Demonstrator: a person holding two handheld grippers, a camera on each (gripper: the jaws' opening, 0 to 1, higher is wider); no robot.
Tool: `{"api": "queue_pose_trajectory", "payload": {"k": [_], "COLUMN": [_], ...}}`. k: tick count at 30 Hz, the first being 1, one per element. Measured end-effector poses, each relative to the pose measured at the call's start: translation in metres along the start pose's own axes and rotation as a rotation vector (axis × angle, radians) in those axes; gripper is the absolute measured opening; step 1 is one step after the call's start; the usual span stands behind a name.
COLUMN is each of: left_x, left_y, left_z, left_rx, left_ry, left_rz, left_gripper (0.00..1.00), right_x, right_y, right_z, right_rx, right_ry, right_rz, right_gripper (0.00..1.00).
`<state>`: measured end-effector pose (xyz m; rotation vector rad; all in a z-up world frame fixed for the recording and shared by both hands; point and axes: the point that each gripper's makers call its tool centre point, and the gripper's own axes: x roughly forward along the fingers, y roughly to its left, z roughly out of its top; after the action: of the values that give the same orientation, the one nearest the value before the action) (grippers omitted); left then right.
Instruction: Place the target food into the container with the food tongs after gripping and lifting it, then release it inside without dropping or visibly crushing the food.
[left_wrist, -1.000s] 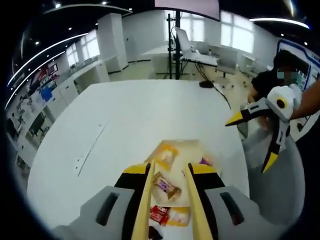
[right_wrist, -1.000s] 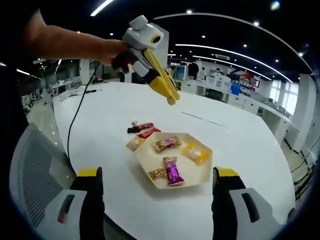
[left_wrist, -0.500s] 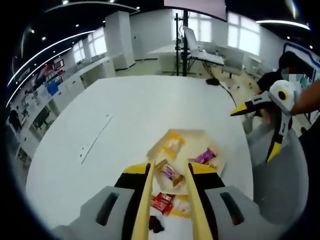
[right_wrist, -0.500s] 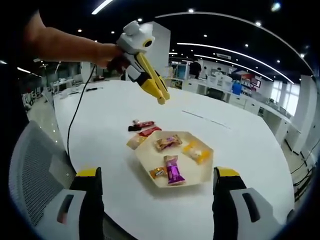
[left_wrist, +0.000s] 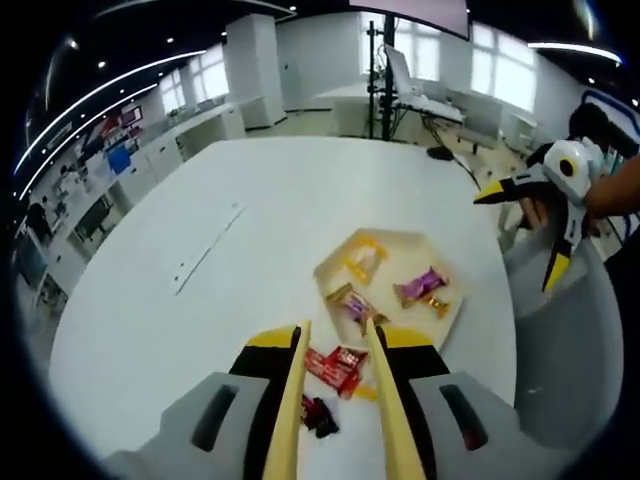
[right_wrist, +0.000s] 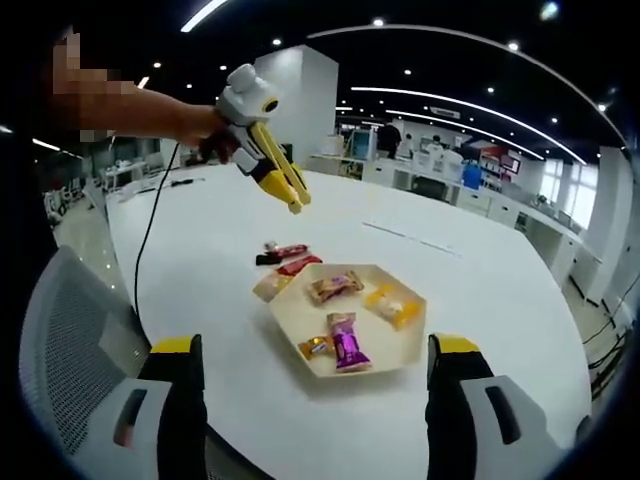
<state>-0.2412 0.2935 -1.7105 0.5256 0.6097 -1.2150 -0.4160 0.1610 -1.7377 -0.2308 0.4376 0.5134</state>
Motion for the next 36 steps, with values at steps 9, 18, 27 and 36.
{"api": "queue_pose_trajectory", "payload": {"k": [9,18,27,36], "left_x": [-0.015,-0.031,-0.041,-0.038], "left_y": [0.016,0.04,0.057,0.067], "left_z": [-0.023,-0.054,-0.078,-0.082], "left_rx": [0.019,0.014,0.038,0.107], "left_ry": [0.027,0.054,0.097,0.082], "left_rz": [0.033,0.07,0.071,0.045], "left_gripper": [0.26,0.26,0.26,0.26], "right_x": [0.001,0.001,0.0,0.001], "right_y": [0.001,0.001,-0.004,-0.006], "right_z": [-0.002,-0.002,0.001,0.007], "right_rx": [-0.002,-0.002,0.012,0.07], "right_ry": [0.007,0.016,-0.005,-0.04], "right_rz": [0.004,0.002,-0.018,-0.009], "right_gripper": [0.91,0.9,0.95,1.0]}}
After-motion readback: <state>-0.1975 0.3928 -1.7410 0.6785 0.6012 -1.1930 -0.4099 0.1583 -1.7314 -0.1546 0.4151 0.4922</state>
